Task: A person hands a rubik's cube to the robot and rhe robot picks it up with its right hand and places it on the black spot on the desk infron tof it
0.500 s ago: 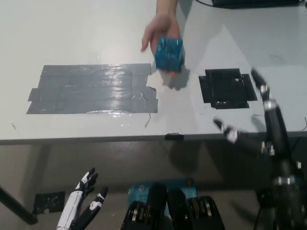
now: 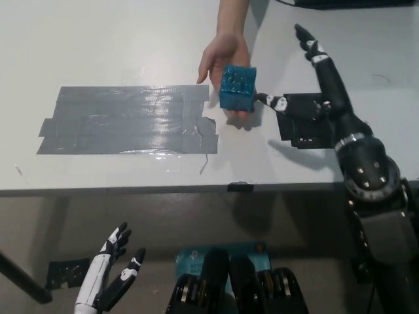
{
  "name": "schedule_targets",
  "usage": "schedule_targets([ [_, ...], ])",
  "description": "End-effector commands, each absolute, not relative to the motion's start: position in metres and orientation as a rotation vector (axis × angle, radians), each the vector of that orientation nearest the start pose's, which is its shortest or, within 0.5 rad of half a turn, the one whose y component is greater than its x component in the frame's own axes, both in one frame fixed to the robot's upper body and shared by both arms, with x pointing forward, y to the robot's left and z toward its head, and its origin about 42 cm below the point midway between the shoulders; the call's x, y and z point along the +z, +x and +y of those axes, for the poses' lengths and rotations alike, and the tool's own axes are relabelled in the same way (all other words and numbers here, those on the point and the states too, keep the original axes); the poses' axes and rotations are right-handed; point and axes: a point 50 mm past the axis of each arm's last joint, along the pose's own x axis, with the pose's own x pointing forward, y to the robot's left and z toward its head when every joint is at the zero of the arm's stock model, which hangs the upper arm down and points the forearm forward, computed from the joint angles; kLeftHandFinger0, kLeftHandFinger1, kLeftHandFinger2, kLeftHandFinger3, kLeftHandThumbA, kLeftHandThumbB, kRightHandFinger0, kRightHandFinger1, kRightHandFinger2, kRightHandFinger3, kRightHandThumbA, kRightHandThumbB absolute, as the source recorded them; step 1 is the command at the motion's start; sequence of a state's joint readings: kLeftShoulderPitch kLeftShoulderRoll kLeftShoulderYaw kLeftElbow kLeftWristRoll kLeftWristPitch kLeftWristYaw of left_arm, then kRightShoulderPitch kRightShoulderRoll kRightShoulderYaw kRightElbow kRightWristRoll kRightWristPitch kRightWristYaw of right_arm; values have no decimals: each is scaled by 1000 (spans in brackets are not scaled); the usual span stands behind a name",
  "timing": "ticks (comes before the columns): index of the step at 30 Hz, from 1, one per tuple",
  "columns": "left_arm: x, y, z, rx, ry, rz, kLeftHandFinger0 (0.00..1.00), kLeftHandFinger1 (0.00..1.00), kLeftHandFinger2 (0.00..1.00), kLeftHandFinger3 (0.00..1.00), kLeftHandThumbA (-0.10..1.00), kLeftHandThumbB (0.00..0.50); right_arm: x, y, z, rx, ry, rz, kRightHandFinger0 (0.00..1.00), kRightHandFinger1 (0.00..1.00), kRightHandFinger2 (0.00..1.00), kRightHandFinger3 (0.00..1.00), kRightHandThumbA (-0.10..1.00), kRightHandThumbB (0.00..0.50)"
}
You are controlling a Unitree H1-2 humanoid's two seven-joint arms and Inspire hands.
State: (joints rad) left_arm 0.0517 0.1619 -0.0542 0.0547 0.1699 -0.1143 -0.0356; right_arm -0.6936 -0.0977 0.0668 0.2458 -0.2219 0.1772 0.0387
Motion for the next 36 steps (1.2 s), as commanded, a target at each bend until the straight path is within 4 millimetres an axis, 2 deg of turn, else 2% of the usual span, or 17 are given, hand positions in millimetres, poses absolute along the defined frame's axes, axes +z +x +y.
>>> schedule_targets([
  [1,89,268,253,-105,345,-68,1000,1000,1000,1000,684,38,290,492,-145,236,-336,-258,1000,1000,1000,1000,870,457],
  [5,91,269,253,-116,357,-62,1000,1000,1000,1000,708,57,277,501,-142,272,-397,-223,1000,1000,1000,1000,869,453],
  [7,92,270,253,-125,354,-69,1000,1000,1000,1000,707,42,274,508,-143,277,-423,-198,1000,1000,1000,1000,859,455],
  [10,95,274,251,-127,360,-75,1000,1000,1000,1000,704,43,276,519,-148,283,-445,-188,1000,1000,1000,1000,851,460],
  [13,95,273,251,-129,366,-71,1000,1000,1000,1000,661,15,281,524,-152,277,-487,-161,1000,1000,1000,1000,873,473],
  [15,95,278,251,-130,369,-79,1000,1000,1000,1000,667,33,285,528,-155,270,-480,-162,1000,1000,1000,1000,852,475],
  [16,95,276,251,-130,370,-74,1000,1000,1000,1000,705,39,285,529,-155,269,-483,-159,1000,1000,1000,1000,847,477],
  [19,97,278,252,-134,376,-78,1000,1000,1000,1000,712,42,290,533,-155,265,-480,-162,1000,1000,1000,1000,833,465],
  [28,100,282,250,-146,376,-86,1000,1000,1000,1000,673,31,290,531,-155,266,-481,-183,1000,1000,1000,1000,851,451],
  [30,101,283,250,-144,375,-78,1000,1000,1000,1000,664,46,290,530,-154,270,-482,-190,1000,1000,1000,1000,852,444],
  [36,101,282,250,-149,373,-80,1000,1000,1000,1000,643,42,284,528,-155,269,-427,-191,1000,1000,1000,1000,766,456],
])
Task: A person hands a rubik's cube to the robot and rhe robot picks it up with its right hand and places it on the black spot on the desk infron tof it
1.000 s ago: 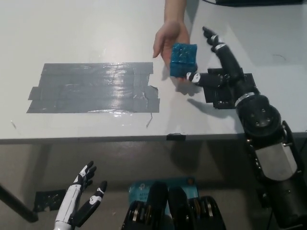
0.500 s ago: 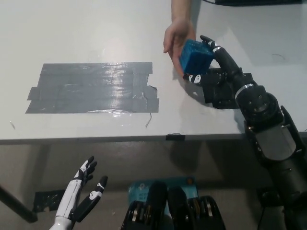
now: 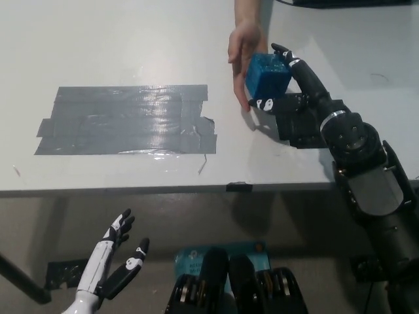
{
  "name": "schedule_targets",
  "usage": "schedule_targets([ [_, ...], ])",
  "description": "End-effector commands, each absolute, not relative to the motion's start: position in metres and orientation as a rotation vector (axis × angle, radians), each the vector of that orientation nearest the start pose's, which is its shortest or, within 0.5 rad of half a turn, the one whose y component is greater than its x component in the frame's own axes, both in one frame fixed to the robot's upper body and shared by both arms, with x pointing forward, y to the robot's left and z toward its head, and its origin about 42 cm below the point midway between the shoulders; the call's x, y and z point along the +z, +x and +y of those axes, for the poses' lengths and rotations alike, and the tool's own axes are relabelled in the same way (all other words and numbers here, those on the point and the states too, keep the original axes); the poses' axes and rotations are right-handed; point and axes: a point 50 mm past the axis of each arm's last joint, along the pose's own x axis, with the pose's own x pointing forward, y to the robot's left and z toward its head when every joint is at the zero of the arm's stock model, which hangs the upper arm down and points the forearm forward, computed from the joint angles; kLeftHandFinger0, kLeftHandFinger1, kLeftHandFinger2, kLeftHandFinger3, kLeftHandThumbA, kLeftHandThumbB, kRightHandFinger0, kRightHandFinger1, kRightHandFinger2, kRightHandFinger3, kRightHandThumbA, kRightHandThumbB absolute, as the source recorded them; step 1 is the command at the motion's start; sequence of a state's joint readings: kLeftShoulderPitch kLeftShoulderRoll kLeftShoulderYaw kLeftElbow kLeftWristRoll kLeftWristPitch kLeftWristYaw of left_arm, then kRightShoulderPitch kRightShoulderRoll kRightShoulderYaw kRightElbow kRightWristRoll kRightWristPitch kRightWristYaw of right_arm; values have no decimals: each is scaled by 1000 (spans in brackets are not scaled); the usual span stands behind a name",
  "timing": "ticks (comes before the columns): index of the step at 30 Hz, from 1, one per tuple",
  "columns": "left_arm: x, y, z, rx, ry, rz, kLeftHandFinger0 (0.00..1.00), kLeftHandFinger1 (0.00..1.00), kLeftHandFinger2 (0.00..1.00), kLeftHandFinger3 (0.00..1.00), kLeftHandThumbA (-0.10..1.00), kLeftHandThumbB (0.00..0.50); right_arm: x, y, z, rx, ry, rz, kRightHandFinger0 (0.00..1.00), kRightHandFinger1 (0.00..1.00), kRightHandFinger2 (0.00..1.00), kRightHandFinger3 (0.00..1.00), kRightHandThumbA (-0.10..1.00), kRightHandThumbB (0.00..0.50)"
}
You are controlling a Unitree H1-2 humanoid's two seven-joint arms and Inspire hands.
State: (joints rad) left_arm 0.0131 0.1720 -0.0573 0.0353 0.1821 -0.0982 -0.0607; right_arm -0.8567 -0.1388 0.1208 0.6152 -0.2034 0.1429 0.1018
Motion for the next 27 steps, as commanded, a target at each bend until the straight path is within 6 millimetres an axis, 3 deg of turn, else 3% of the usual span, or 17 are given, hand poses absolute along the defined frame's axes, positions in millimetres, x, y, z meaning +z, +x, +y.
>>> schedule_targets([
  [1,100,282,250,-151,376,-79,1000,1000,1000,1000,646,41,282,528,-156,268,-380,-209,1000,1000,1000,1000,688,450],
  [2,100,282,250,-152,378,-80,1000,1000,1000,1000,649,41,281,528,-156,264,-371,-209,1000,1000,1000,1000,664,461],
  [3,101,282,250,-155,380,-85,1000,1000,1000,1000,656,36,283,529,-157,261,-387,-203,925,933,986,1000,621,440],
  [4,101,282,250,-157,372,-87,1000,1000,1000,1000,656,34,283,530,-157,261,-393,-188,659,619,630,1000,581,431],
  [5,101,282,250,-159,371,-86,1000,1000,1000,1000,649,24,283,530,-156,258,-413,-184,326,429,544,810,547,436],
  [6,102,282,250,-160,372,-86,1000,1000,1000,1000,647,23,283,530,-156,256,-420,-184,291,441,557,728,539,436],
  [7,102,282,249,-160,375,-86,1000,1000,1000,1000,640,23,283,530,-156,243,-436,-189,265,503,620,570,484,417],
  [8,102,283,249,-161,377,-89,1000,1000,1000,1000,650,31,282,530,-156,230,-430,-189,211,548,684,458,407,377],
  [10,103,284,249,-164,383,-93,1000,1000,1000,1000,653,32,282,530,-157,215,-436,-197,260,676,859,570,371,347],
  [13,103,284,250,-159,377,-95,1000,1000,1000,1000,650,30,282,530,-156,203,-423,-201,301,709,943,767,350,325],
  [15,105,285,250,-160,379,-96,1000,1000,1000,1000,646,28,284,529,-158,188,-416,-217,355,749,972,816,351,323],
  [21,105,286,250,-154,366,-107,1000,1000,1000,1000,653,30,291,529,-164,154,-402,-271,414,763,955,843,384,339],
  [27,102,284,249,-152,373,-101,979,1000,1000,1000,675,23,307,521,-179,104,-390,-309,490,799,979,882,379,320],
])
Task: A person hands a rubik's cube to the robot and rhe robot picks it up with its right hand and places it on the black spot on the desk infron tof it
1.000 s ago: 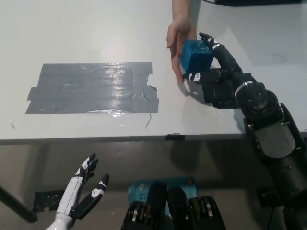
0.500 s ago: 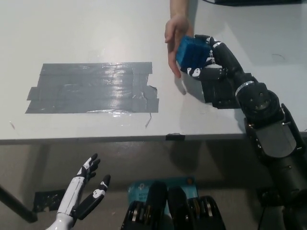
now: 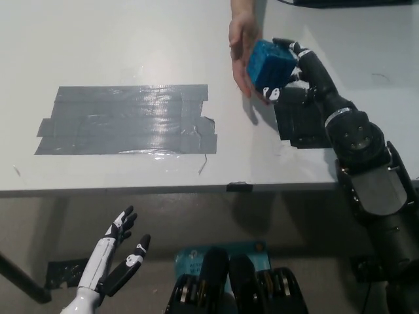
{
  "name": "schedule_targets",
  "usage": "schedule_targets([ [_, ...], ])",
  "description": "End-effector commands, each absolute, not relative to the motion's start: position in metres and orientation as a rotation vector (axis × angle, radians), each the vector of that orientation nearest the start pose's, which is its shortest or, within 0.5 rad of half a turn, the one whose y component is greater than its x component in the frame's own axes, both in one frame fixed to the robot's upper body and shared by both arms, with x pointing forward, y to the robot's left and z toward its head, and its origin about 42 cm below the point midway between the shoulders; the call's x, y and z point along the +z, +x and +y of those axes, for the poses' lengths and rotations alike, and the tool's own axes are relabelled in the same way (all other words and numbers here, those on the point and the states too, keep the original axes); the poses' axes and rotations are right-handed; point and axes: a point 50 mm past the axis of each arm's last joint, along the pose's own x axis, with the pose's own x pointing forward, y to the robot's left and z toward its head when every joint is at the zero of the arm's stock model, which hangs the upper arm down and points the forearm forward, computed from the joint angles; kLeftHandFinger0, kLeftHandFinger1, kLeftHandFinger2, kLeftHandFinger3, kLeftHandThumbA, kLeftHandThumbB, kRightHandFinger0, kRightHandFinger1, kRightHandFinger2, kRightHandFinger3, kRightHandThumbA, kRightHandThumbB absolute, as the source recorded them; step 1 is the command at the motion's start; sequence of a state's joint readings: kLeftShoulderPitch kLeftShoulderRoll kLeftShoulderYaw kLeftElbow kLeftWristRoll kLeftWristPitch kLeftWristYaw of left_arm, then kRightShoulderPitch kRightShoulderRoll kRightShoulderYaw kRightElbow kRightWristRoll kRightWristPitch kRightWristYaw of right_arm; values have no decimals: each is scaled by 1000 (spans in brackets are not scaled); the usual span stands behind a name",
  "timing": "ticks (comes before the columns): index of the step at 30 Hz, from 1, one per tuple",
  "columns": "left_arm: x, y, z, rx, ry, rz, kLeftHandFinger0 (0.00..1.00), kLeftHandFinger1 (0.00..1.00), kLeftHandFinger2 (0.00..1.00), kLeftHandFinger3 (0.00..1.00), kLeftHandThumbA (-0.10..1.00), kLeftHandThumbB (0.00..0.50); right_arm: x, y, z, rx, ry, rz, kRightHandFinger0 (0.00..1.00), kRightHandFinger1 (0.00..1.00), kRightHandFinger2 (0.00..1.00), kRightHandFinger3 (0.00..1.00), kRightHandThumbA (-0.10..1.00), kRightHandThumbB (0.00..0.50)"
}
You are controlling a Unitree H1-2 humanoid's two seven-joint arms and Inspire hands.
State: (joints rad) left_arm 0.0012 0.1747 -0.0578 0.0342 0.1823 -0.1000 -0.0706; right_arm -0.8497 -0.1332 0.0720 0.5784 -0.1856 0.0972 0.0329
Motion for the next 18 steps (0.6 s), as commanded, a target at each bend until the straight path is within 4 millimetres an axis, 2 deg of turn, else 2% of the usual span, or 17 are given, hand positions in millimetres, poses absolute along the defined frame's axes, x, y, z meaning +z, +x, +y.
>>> schedule_targets([
  [1,102,286,250,-150,374,-105,980,1000,1000,1000,675,20,312,523,-184,89,-399,-353,469,752,926,832,356,313],
  [3,101,284,251,-151,373,-95,972,1000,1000,1000,670,14,315,522,-193,76,-376,-367,405,680,860,771,350,307],
  [7,100,283,251,-155,375,-90,967,1000,1000,1000,670,20,319,517,-213,33,-351,-379,355,660,857,753,351,294],
  [10,97,281,251,-155,369,-92,970,1000,1000,1000,671,34,319,515,-232,1,-347,-376,220,550,777,726,345,278],
  [11,97,280,252,-156,369,-91,970,1000,1000,1000,670,32,316,514,-235,-4,-355,-376,216,536,758,711,342,282],
  [12,98,281,252,-157,369,-93,966,1000,1000,1000,662,22,313,515,-240,-16,-374,-375,308,631,825,705,351,286],
  [13,99,282,252,-156,367,-94,964,1000,1000,1000,657,20,310,515,-245,-26,-379,-360,405,658,793,694,346,298],
  [14,99,283,251,-156,365,-94,964,1000,1000,1000,653,20,307,516,-247,-27,-367,-346,402,648,777,680,336,301],
  [16,100,283,252,-156,371,-90,961,1000,1000,1000,651,26,297,516,-251,-17,-342,-324,342,557,706,628,311,311],
  [18,100,282,251,-157,373,-85,963,1000,1000,1000,654,29,285,517,-254,-9,-362,-305,296,529,669,632,333,310],
])
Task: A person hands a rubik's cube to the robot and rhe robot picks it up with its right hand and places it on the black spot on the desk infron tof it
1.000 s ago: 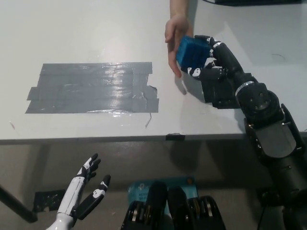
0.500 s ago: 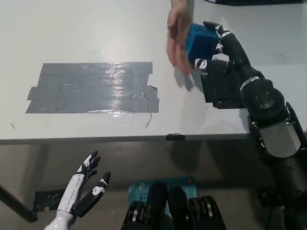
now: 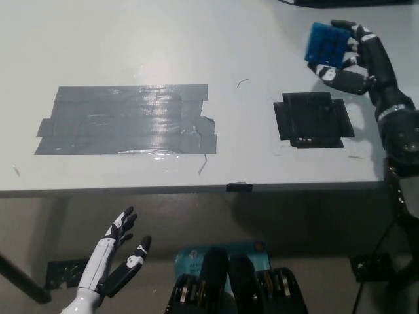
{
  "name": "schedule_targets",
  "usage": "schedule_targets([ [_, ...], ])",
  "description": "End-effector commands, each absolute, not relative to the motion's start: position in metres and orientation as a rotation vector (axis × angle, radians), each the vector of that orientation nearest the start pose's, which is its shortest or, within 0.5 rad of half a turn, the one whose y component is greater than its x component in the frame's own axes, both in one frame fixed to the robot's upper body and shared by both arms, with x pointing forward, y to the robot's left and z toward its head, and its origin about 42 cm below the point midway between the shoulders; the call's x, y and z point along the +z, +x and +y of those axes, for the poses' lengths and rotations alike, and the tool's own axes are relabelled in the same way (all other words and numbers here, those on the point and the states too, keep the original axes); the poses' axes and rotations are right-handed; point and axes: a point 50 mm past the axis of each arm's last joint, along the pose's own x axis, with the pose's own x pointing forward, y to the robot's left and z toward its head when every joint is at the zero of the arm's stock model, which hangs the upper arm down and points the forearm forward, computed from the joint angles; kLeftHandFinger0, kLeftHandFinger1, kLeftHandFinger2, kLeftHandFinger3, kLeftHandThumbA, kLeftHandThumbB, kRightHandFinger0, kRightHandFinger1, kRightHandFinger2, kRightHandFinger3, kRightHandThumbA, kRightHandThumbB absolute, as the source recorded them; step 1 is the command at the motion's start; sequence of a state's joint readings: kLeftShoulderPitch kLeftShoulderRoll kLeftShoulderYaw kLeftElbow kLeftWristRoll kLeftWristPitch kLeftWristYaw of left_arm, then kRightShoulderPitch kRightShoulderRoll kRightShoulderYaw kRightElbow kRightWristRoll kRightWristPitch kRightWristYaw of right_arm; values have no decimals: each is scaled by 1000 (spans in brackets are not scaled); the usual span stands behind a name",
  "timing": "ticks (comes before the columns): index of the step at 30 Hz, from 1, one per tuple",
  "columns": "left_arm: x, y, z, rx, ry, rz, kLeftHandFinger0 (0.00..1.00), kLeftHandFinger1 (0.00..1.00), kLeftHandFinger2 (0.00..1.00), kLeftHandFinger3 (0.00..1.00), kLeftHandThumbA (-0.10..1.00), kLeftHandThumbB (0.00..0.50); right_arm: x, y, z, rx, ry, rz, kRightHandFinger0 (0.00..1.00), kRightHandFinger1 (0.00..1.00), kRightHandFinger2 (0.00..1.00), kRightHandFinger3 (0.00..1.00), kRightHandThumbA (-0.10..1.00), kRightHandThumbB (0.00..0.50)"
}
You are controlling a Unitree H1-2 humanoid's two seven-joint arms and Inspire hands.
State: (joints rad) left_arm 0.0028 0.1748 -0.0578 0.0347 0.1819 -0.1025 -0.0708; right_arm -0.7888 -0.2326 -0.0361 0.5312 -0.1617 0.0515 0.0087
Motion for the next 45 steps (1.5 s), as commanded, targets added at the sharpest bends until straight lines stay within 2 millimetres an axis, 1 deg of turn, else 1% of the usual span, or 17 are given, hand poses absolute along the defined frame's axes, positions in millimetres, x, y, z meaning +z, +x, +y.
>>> schedule_targets([
  [1,100,283,251,-157,375,-86,965,1000,1000,1000,661,39,282,517,-255,-10,-367,-296,245,504,653,629,330,309],
  [7,104,285,251,-160,374,-94,974,1000,1000,1000,674,31,250,520,-252,-8,-447,-205,213,520,695,687,338,308],
  [8,104,285,251,-159,373,-96,975,1000,1000,1000,672,30,244,520,-252,6,-471,-190,251,559,726,715,348,301],
  [12,107,288,251,-154,374,-103,972,1000,1000,1000,662,32,239,524,-248,58,-520,-159,324,599,699,635,342,301],
  [13,108,289,251,-155,372,-103,981,1000,1000,1000,656,30,240,525,-248,70,-524,-157,442,695,782,702,324,317],
  [14,108,290,251,-155,370,-105,981,1000,1000,1000,654,29,242,525,-248,91,-530,-147,682,863,924,880,353,345],
  [15,109,290,251,-157,366,-107,982,1000,1000,1000,650,22,244,524,-249,133,-545,-140,978,1000,1000,1000,420,362],
  [16,109,291,249,-158,366,-111,981,1000,1000,1000,648,22,248,522,-249,161,-580,-141,1000,1000,1000,1000,505,415],
  [18,109,291,249,-156,371,-117,972,1000,1000,1000,658,38,253,520,-247,171,-656,-152,1000,1000,1000,1000,628,490],
  [23,108,290,250,-155,371,-111,994,1000,1000,1000,699,67,269,518,-241,125,-728,-218,1000,1000,1000,1000,820,500],
  [29,108,291,252,-151,366,-114,985,1000,1000,1000,689,56,300,512,-231,59,-708,-340,1000,1000,1000,1000,797,494],
  [31,109,291,251,-150,364,-111,977,1000,1000,1000,674,46,317,503,-229,42,-690,-409,1000,1000,1000,1000,795,456],
  [36,112,296,251,-156,368,-124,980,1000,1000,1000,668,49,349,482,-228,25,-648,-508,1000,1000,1000,1000,826,473],
  [41,117,299,250,-160,386,-133,988,1000,1000,1000,710,65,380,422,-218,52,-571,-692,1000,1000,1000,1000,782,458],
  [42,117,299,248,-160,385,-135,973,1000,1000,1000,722,67,381,396,-214,57,-560,-736,1000,1000,1000,1000,801,460],
  [43,116,299,247,-162,384,-135,972,1000,1000,1000,723,67,381,389,-213,57,-559,-749,1000,1000,1000,1000,802,460],
  [45,113,297,245,-167,378,-139,963,1000,1000,1000,721,62,372,357,-209,70,-527,-816,1000,1000,1000,1000,802,439],
])
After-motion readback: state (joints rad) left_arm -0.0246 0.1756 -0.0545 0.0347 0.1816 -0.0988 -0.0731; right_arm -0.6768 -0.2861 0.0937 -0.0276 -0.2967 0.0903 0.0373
